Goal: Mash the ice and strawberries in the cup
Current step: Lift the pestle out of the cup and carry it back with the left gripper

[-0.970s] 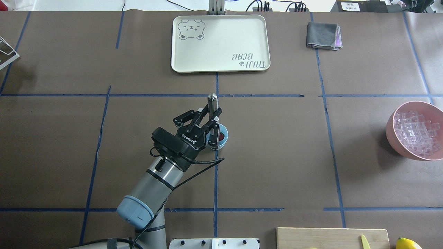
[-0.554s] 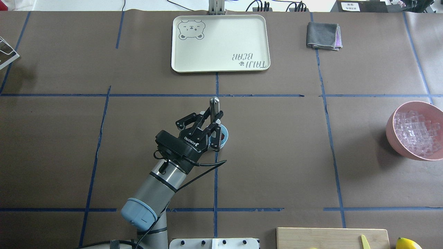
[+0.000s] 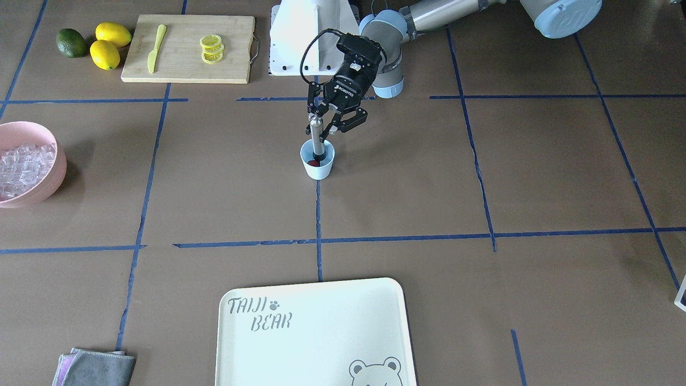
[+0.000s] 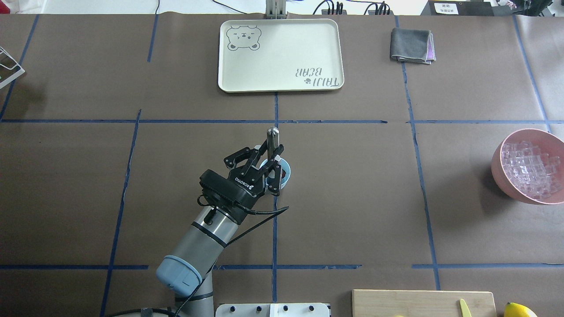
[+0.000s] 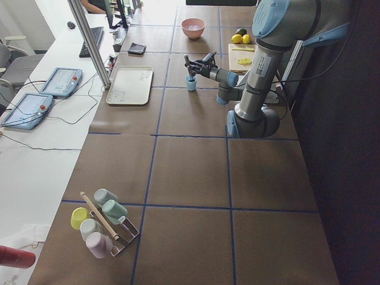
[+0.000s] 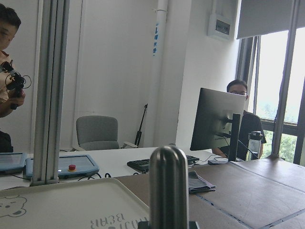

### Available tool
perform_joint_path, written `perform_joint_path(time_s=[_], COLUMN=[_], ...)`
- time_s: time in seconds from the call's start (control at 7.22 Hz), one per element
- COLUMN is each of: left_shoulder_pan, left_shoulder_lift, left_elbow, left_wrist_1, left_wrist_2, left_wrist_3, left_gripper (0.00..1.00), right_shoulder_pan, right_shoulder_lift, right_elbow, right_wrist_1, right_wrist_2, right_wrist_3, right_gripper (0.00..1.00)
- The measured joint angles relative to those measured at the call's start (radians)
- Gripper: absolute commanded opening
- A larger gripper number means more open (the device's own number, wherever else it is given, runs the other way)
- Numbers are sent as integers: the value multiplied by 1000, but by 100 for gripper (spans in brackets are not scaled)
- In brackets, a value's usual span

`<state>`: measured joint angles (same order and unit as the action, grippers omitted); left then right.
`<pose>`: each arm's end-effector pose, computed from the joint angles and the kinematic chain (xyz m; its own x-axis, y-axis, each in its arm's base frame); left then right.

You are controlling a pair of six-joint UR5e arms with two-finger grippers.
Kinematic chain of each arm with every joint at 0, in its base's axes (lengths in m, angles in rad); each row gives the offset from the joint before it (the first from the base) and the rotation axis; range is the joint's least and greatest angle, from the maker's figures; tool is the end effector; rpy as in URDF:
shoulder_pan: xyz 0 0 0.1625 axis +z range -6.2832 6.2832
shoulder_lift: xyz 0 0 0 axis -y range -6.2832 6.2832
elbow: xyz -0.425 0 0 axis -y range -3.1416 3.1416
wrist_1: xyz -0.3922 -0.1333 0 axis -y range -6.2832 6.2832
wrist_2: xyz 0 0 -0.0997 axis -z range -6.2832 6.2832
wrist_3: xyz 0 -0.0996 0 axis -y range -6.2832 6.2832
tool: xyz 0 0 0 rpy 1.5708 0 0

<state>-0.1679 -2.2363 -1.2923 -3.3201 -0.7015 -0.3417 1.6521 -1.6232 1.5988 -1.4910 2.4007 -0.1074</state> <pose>0.5827 -0.3111 0.2302 0.5237 0.5280 -0.6686 0.7470 0.0927 0.6583 0.0980 -0.4667 0.6581 0.6808 -0.0927 0.7266 -0.0082 0.9909 0.1340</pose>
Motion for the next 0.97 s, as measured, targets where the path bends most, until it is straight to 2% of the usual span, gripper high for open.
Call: perform_joint_path(time_s=[0.55, 0.83, 0.97], left_shoulder_pan=[-4, -21, -30], left_shoulder_lift=[-3, 11, 36], left_elbow=[-28, -117, -196], left_wrist_1=[8, 59, 104], left_wrist_2=[-3, -8, -10], left_wrist_3=[7, 12, 12], left_gripper=[0, 0, 0], right_shoulder_pan=[0, 0, 0], right_shoulder_lift=[-4, -5, -6], right_elbow=[-3, -5, -9], right_wrist_1=[-1, -1, -1], right_wrist_2=[-1, -1, 0], right_wrist_3=[0, -2, -4], right_gripper=[99, 99, 99])
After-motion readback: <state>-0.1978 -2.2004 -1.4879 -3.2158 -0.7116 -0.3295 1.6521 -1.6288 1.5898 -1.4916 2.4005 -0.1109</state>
